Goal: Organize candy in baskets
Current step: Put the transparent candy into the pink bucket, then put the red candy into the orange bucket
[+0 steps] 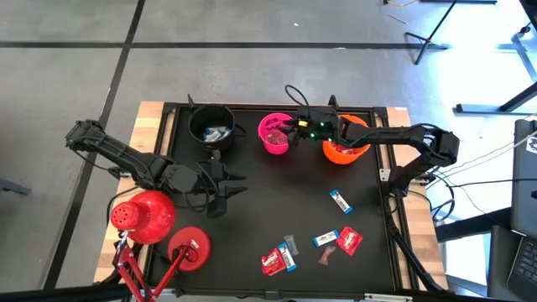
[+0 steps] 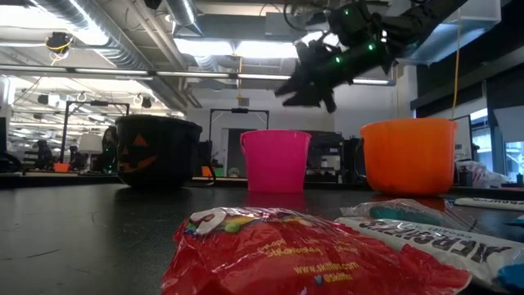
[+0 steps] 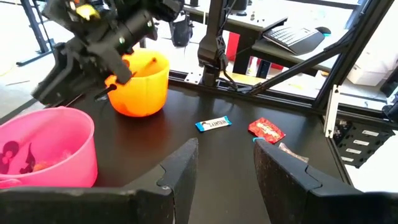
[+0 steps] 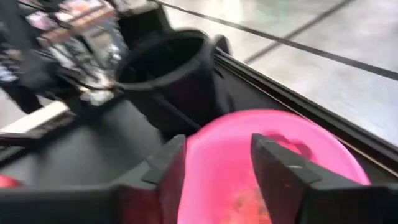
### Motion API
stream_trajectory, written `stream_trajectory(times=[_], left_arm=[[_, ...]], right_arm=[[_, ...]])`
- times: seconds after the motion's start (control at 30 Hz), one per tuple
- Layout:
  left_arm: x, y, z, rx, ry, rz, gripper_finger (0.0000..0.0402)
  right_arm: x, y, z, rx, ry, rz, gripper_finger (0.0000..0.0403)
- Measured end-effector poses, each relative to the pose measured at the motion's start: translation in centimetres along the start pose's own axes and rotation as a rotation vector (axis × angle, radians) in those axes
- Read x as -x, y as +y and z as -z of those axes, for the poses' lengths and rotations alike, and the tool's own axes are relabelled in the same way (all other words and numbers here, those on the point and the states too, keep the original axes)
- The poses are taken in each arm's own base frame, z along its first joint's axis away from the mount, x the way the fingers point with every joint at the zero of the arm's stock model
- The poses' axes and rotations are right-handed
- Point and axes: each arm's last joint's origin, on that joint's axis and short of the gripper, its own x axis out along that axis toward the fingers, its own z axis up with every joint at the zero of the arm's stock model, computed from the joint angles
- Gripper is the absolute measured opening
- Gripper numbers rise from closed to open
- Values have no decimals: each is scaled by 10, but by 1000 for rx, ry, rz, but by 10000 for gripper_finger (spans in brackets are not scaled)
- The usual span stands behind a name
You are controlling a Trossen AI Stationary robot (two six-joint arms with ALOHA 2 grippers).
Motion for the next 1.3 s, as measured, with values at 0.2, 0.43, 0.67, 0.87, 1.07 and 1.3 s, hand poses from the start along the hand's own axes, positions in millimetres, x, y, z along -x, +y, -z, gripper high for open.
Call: stream_trajectory(times=[0.2, 0.43, 0.67, 0.87, 1.07, 1.3], left_arm=[[0, 0, 0, 0, 1, 0, 147], [0, 0, 0, 0, 1, 0, 147], [0, 0, 0, 0, 2, 0, 147], [0, 0, 0, 0, 2, 0, 147], [0, 0, 0, 0, 2, 0, 147], [0, 0, 0, 0, 2, 0, 147]], right_arm=[[1, 29, -31, 28, -49, -120, 213], [13, 80, -62, 178, 11, -208, 199], [47, 144, -64, 391, 237, -316, 189], [80, 177, -40, 484, 399, -336, 188], [120, 201, -26, 498, 446, -331, 188], [165, 218, -21, 512, 388, -310, 188]])
